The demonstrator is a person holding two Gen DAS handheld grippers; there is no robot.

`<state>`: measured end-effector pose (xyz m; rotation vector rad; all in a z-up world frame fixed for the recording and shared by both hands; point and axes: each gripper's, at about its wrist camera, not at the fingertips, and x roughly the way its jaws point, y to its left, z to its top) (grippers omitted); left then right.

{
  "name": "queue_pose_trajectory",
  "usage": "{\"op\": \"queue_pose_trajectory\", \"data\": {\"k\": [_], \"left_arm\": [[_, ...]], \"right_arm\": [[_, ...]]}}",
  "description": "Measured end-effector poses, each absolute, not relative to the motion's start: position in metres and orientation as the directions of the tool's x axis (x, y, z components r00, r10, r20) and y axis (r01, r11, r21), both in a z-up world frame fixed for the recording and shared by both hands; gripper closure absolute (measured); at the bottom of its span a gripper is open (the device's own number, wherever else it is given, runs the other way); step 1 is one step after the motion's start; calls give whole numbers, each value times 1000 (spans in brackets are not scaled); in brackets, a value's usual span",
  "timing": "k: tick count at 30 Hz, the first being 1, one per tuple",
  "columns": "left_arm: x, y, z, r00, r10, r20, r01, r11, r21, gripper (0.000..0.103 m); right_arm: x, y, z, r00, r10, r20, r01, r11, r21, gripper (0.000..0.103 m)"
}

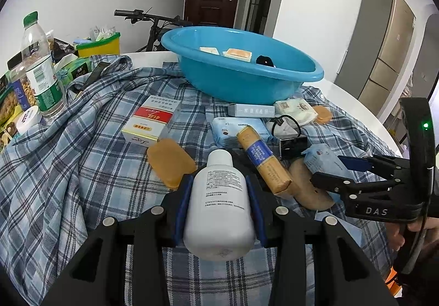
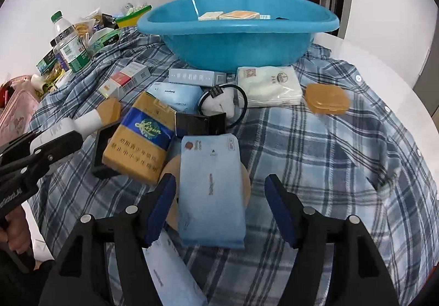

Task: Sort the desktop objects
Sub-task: 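Grasp the blue Babycare wipes pack with the right gripper while the left holds the bottle, then carry the white bottle and the wipes pack over the blue basin with both grippers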

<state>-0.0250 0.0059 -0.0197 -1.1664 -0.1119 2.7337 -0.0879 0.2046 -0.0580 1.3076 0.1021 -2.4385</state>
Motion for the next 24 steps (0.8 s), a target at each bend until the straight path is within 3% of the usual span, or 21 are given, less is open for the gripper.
{"op": "queue_pose_trajectory", "data": {"k": [5, 8, 11, 24], "left_arm": [[-26, 4, -21, -681, 178, -710, -119, -984, -133, 61], [-26, 4, -21, -681, 178, -710, -120, -984, -133, 61], [-26, 5, -22, -680, 179, -711, -120, -984, -133, 61], [-25, 12, -23, -678, 177, -713, -136, -984, -115, 61]], "right_arm": [[-88, 194, -61, -510, -285, -812, 364, -926, 97, 37], [-87, 192, -63, -533, -242, -810, 350, -935, 49, 55], [-84, 194, -62, -555, -221, -802, 339, -940, 25, 63], [-75, 219, -57, -568, -272, -777, 268, -953, 138, 64]]}}
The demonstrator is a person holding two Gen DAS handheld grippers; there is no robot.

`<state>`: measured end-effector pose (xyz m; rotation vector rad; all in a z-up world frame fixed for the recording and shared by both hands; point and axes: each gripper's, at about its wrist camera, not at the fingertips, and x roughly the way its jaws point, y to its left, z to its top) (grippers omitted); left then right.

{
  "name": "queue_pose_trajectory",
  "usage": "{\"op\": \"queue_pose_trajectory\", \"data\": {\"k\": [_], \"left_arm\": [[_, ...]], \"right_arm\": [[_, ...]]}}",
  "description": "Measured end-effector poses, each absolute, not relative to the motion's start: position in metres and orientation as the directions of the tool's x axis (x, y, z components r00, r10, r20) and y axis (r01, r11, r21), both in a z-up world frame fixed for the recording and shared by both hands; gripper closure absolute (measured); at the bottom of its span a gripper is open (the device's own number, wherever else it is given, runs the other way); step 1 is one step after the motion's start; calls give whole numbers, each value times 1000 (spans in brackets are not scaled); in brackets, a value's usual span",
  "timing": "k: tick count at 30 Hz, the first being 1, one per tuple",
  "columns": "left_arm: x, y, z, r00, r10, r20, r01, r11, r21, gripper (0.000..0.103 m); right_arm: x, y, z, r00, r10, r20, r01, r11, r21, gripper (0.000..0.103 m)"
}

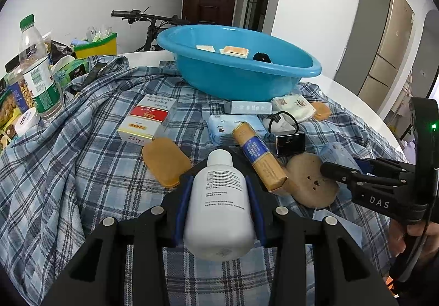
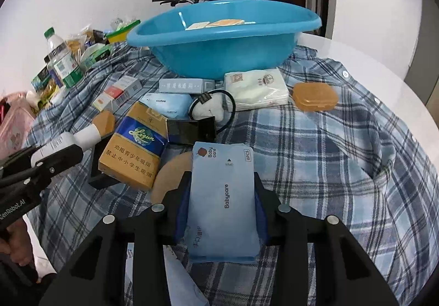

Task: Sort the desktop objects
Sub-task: 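Carry the white bottle and the wipes pack over the blue basin with both grippers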

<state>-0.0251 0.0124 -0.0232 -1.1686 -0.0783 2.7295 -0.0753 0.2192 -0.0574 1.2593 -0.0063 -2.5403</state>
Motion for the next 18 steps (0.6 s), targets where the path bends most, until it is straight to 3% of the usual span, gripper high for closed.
{"op": "queue_pose_trajectory", "data": {"k": [8, 18], "left_arm": [[-25, 16, -18, -711, 156, -686, -137, -987, -83, 61], [-26, 19, 19, -798, 138, -587, -144, -989, -37, 62]], "right_arm": [[-71, 226, -50, -611, -232, -757, 235, -966, 106, 64], [-64, 228, 3, -733, -213, -646, 220, -973, 71, 64]]}}
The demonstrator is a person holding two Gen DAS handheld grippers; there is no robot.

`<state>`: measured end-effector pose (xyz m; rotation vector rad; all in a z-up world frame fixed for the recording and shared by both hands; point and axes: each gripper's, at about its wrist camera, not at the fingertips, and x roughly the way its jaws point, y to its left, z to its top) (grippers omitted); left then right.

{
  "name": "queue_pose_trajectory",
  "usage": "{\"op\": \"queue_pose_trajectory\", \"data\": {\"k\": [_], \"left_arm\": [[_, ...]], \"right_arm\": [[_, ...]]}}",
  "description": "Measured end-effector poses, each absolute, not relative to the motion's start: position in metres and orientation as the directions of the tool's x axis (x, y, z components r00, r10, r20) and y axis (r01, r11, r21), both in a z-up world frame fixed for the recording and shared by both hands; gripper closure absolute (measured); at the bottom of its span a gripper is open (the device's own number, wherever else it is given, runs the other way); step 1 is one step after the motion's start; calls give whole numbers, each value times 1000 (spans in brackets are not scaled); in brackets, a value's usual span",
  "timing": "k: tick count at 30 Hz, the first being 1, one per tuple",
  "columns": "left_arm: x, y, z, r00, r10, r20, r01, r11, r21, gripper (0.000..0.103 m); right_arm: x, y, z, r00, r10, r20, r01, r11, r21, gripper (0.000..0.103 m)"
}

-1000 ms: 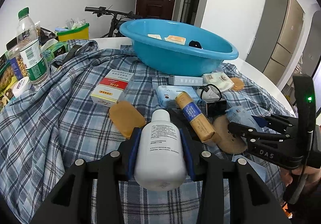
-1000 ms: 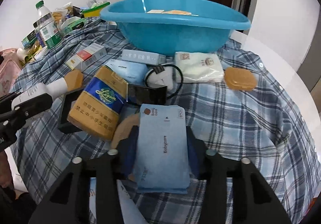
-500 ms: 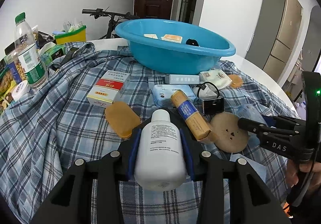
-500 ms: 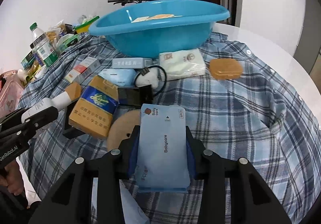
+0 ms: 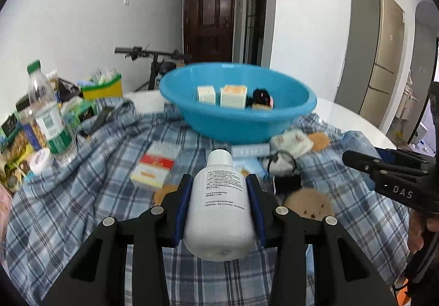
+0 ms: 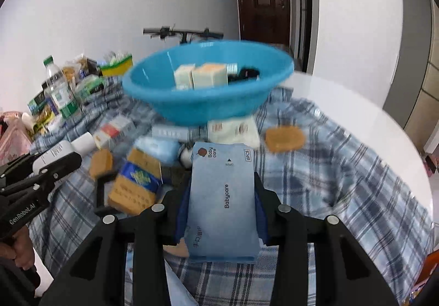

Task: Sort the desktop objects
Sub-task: 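Carry the white bottle and the wipes pack over the blue basin with both grippers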

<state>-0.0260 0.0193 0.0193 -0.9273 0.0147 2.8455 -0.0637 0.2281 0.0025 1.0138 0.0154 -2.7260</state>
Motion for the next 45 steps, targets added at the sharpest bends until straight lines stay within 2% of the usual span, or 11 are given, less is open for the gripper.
{"op": "queue_pose_trajectory", "data": {"k": [24, 34, 45], "left_arm": [[16, 18, 153, -954, 112, -277, -115, -993, -4, 61], [43, 14, 171, -965, 122, -232, -120, -993, -23, 61], [42, 17, 170, -961, 122, -246, -120, -992, -26, 61]], "right_arm": [[-15, 225, 135, -917, -219, -334, 233, -972, -1, 64], [11, 217, 153, -938, -221, -267, 234, -972, -16, 64], [13, 220, 148, -928, -232, -291, 241, -971, 7, 64]]}}
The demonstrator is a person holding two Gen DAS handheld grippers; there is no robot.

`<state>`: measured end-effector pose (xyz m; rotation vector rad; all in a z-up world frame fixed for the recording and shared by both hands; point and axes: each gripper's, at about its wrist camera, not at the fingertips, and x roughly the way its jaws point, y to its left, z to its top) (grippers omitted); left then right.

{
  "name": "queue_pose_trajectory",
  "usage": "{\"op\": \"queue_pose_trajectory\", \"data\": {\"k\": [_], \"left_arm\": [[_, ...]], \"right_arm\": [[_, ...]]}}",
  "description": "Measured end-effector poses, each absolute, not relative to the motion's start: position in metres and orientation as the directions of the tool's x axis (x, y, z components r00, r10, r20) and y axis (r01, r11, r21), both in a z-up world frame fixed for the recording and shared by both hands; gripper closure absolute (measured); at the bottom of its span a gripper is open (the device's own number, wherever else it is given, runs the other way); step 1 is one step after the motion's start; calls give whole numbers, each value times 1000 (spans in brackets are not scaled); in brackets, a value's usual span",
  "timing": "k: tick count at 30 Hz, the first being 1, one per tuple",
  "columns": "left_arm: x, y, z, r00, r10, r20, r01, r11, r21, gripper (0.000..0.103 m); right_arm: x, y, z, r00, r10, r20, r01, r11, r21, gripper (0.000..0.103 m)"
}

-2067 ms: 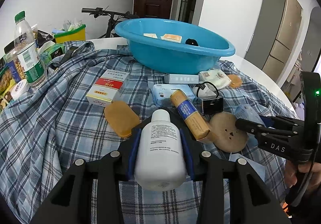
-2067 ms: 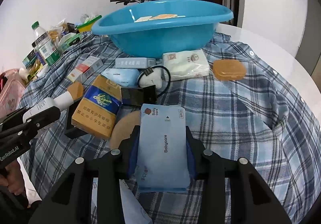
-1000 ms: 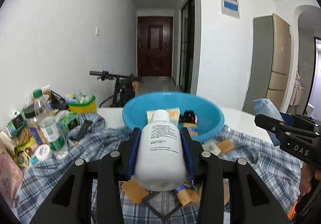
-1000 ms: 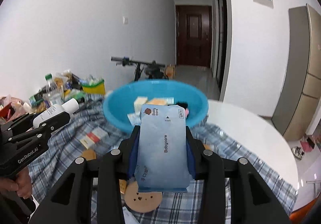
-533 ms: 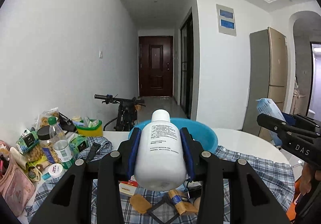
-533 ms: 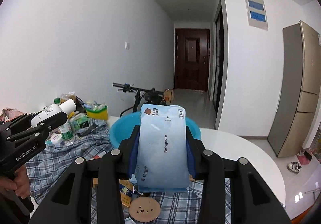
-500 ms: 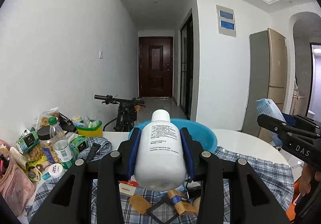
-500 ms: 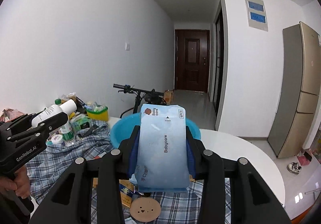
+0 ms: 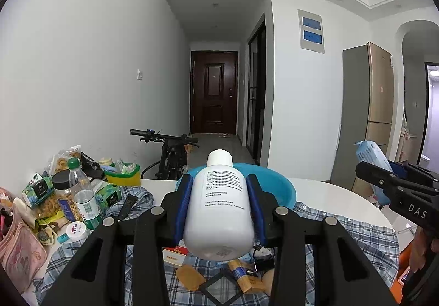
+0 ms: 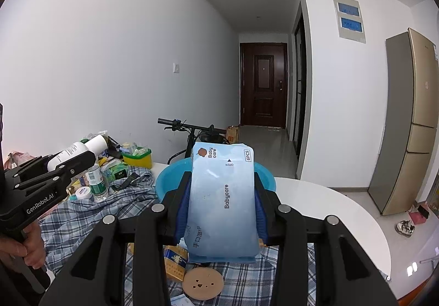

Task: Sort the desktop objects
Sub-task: 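Carry the white bottle and the wipes pack over the blue basin with both grippers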

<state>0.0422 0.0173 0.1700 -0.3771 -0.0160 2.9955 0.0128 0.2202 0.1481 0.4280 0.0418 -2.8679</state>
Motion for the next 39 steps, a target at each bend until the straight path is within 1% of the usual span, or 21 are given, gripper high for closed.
{"op": "queue_pose_trajectory", "data": {"k": [8, 12, 17, 22, 27, 31, 35, 39], "left_arm": [[46, 17, 170, -964, 118, -239, -115, -993, -25, 61], [49, 14, 171, -960, 159, -229, -148, -987, -65, 61], [50, 16, 173, -966, 142, -215, -134, -990, -52, 61], [35, 15, 169, -963, 148, -224, -136, -988, -68, 61], [21, 19, 167, -966, 158, -207, -145, -987, -74, 61], [8, 20, 167, -968, 160, -192, -148, -986, -74, 61], [-12, 18, 166, -972, 129, -199, -117, -991, -70, 61], [-33, 17, 163, -968, 139, -211, -125, -989, -80, 61]], "right_arm": [[19, 222, 146, -929, -232, -288, 243, -970, -4, 64], [18, 221, 144, -927, -239, -290, 249, -969, 1, 64], [16, 221, 144, -926, -241, -291, 251, -968, 1, 64], [7, 220, 144, -926, -239, -294, 249, -968, 2, 64], [-8, 222, 141, -926, -238, -292, 245, -969, 15, 64], [-21, 223, 137, -919, -251, -304, 251, -967, 40, 64], [-38, 224, 135, -908, -258, -330, 256, -965, 51, 64], [-54, 223, 131, -907, -246, -341, 246, -968, 42, 64]]}}
